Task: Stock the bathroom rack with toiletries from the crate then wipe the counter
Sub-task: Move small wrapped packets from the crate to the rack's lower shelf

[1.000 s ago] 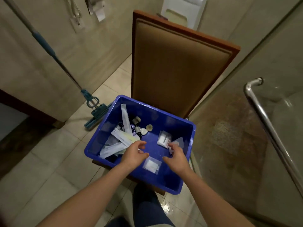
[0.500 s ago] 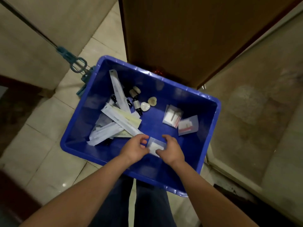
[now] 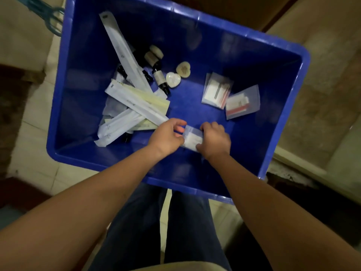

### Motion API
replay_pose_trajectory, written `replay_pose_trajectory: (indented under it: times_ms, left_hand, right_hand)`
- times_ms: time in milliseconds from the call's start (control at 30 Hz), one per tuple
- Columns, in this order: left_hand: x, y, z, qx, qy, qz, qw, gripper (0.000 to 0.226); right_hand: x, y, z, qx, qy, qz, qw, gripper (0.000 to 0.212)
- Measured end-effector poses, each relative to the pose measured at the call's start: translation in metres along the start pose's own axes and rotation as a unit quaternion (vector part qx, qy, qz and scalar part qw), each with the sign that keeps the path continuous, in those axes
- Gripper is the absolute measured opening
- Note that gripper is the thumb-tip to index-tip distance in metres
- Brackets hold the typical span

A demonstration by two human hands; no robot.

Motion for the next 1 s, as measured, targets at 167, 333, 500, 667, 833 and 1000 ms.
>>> replay_pose_trajectory:
  times_ms: [167,333,500,667,833,1000]
  left_hand:
    - [0.005,0.001,0.004,-0.003,-0.004,-0.005,1.000,0.041]
    - [0.006,0.001,0.009,-0.009,0.003,-0.022,1.000,0.033]
    - [-0.006,0.002,0.004,-0.019,0.008,-0.035,0.999,0.024]
    - [-0.040,0.007,-0.005,0.003,0.033,-0.046,0.998,0.030]
    - [-0.080,0.009,-0.021,0.049,0.077,-0.224,0.970,0.027]
    - [-0.097,0.011,-0.021,0.038,0.064,-0.216,0.974,0.013]
  right_hand:
    - [0.004,-0.005,0.007,-0.038,0.015,-0.044,0.998,0.043]
    - [0.004,-0.003,0.011,0.018,-0.008,-0.015,1.000,0.022]
    - [0.003,0.018,0.002,0.033,-0.079,0.215,0.973,0.010]
    - [0.013,0.052,-0.010,-0.025,-0.077,0.421,0.903,0.007]
    - [0.022,0.084,-0.027,-0.029,-0.060,0.548,0.833,0.008]
    - [0.015,0.108,-0.041,0.033,-0.031,0.585,0.810,0.026]
Point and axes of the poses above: each hand's wrist, its own z-axis towards the middle knuckle, its own y-axis out of the back of the hand, x = y × z, the point moved 3 cm from there along z, towards the middle knuckle, and after that the axes turned 1 degree about x, right-handed, at the moved point
